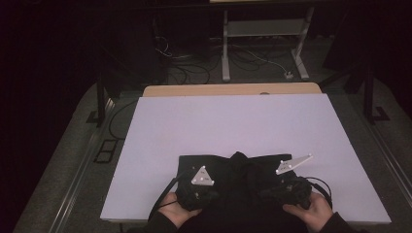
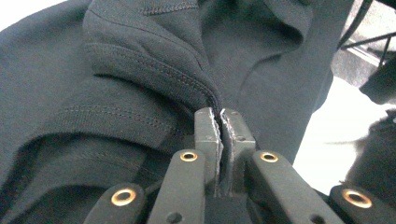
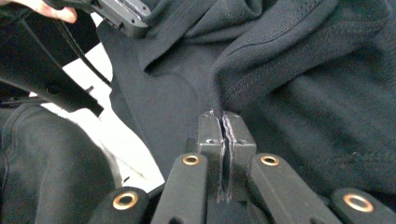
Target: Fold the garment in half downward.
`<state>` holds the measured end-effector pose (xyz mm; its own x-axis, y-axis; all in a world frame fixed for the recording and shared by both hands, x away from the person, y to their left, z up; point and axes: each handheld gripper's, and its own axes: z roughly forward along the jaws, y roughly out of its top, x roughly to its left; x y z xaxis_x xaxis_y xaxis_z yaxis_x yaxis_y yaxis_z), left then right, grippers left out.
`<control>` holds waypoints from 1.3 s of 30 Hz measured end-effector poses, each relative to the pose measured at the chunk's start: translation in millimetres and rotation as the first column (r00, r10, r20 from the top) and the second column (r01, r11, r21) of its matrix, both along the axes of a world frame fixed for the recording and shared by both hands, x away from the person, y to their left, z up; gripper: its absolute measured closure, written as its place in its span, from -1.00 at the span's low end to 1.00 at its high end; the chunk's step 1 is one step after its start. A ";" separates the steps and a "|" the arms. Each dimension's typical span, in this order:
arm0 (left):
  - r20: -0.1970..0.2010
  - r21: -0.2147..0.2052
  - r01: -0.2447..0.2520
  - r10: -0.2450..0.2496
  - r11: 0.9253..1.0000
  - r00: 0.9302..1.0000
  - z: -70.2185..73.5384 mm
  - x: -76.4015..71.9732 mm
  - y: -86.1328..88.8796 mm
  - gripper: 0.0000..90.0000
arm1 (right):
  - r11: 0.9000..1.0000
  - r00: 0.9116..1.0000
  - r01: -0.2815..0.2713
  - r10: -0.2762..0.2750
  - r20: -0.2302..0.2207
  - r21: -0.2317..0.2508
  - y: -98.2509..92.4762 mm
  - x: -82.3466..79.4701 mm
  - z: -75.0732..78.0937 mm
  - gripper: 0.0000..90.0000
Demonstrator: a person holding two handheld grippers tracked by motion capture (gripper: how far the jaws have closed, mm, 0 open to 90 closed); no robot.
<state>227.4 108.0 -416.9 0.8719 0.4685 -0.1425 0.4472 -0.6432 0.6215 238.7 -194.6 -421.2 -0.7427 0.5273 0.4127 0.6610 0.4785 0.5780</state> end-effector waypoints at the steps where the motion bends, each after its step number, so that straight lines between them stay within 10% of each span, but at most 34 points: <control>1: -0.003 0.007 0.005 -0.005 1.000 1.000 -0.9 -0.8 0.1 0.88 | 1.000 1.000 -0.004 0.004 -0.004 -0.005 -0.3 -1.3 -0.8 0.91; 10: -0.010 0.020 -0.014 0.014 1.000 1.000 -2.9 -2.7 1.8 0.62 | 1.000 1.000 -0.005 0.005 -0.024 -0.005 -2.6 -4.4 -3.3 0.87; 18: 0.008 -0.021 -0.055 0.055 0.998 0.998 4.4 -4.5 8.6 -0.11 | 1.000 0.999 0.031 -0.031 0.036 -0.002 -7.7 -8.2 4.3 0.44; 39: -0.060 -0.150 -0.037 0.029 0.988 0.998 14.2 9.1 26.5 -0.97 | 0.996 0.986 0.089 -0.090 0.139 0.014 -24.0 -7.2 22.3 -0.70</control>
